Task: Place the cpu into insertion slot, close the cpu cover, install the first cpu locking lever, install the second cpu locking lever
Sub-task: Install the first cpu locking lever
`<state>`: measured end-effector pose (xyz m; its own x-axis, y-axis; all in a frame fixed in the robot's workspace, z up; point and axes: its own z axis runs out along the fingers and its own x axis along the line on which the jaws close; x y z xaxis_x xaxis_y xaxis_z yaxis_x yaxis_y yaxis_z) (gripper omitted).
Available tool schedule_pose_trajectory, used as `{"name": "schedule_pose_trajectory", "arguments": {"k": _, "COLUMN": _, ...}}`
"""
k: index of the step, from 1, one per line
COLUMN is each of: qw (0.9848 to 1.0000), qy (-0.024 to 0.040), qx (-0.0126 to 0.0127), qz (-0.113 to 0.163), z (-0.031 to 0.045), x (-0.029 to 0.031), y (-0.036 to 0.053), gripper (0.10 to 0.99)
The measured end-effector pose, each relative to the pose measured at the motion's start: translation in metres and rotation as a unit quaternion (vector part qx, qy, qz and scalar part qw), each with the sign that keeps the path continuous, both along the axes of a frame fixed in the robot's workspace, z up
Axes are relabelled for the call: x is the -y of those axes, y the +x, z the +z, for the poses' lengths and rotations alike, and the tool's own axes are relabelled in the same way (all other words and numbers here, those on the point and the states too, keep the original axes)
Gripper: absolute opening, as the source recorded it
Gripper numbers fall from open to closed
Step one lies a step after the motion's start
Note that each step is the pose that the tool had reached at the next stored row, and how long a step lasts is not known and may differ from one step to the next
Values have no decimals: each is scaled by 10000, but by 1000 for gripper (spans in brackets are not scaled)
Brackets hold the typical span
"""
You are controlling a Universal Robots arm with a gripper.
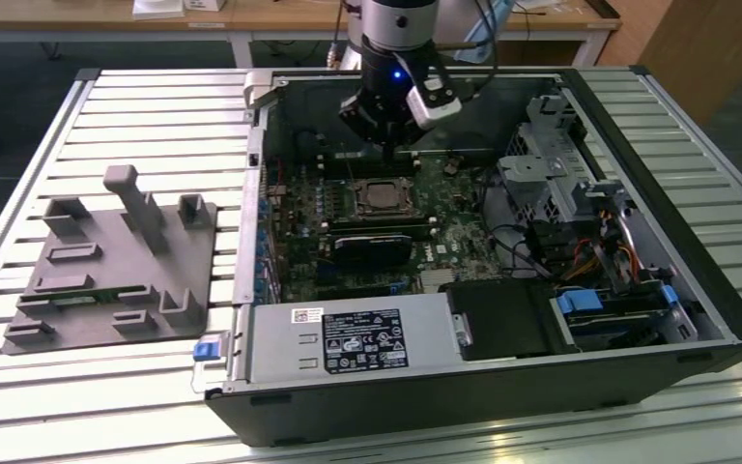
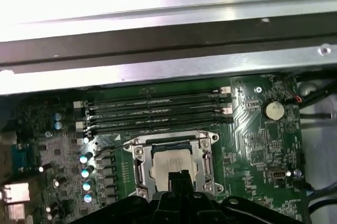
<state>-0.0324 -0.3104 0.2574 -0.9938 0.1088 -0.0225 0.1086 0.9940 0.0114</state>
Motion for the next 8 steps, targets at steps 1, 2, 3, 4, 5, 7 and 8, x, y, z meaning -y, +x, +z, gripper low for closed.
{"name": "schedule_pose_trajectory", "arguments": {"k": 1, "qw": 10000, "qy": 0, "qx": 0, "qz": 89, "z": 0, "x": 0, "y": 0, "gripper": 106}}
{"name": "schedule_pose_trajectory", "arguments": {"k": 2, "qw": 9998, "qy": 0, "qx": 0, "qz": 179, "z": -1, "x": 0, "y": 0, "gripper": 106}}
{"name": "schedule_pose_trajectory", "arguments": {"k": 3, "qw": 9996, "qy": 0, "qx": 0, "qz": 272, "z": -1, "x": 0, "y": 0, "gripper": 106}}
{"name": "schedule_pose_trajectory", "arguments": {"k": 4, "qw": 9994, "qy": 0, "qx": 0, "qz": 359, "z": -2, "x": 0, "y": 0, "gripper": 106}}
{"name": "schedule_pose_trajectory", "arguments": {"k": 5, "qw": 9990, "qy": 0, "qx": 0, "qz": 452, "z": -2, "x": 0, "y": 0, "gripper": 106}}
{"name": "schedule_pose_trajectory", "arguments": {"k": 7, "qw": 9985, "qy": 1, "qx": 0, "qz": 550, "z": -3, "x": 1, "y": -18, "gripper": 106}}
{"name": "schedule_pose_trajectory", "arguments": {"k": 8, "qw": 9985, "qy": 0, "qx": 0, "qz": 552, "z": -3, "x": 1, "y": -38, "gripper": 106}}
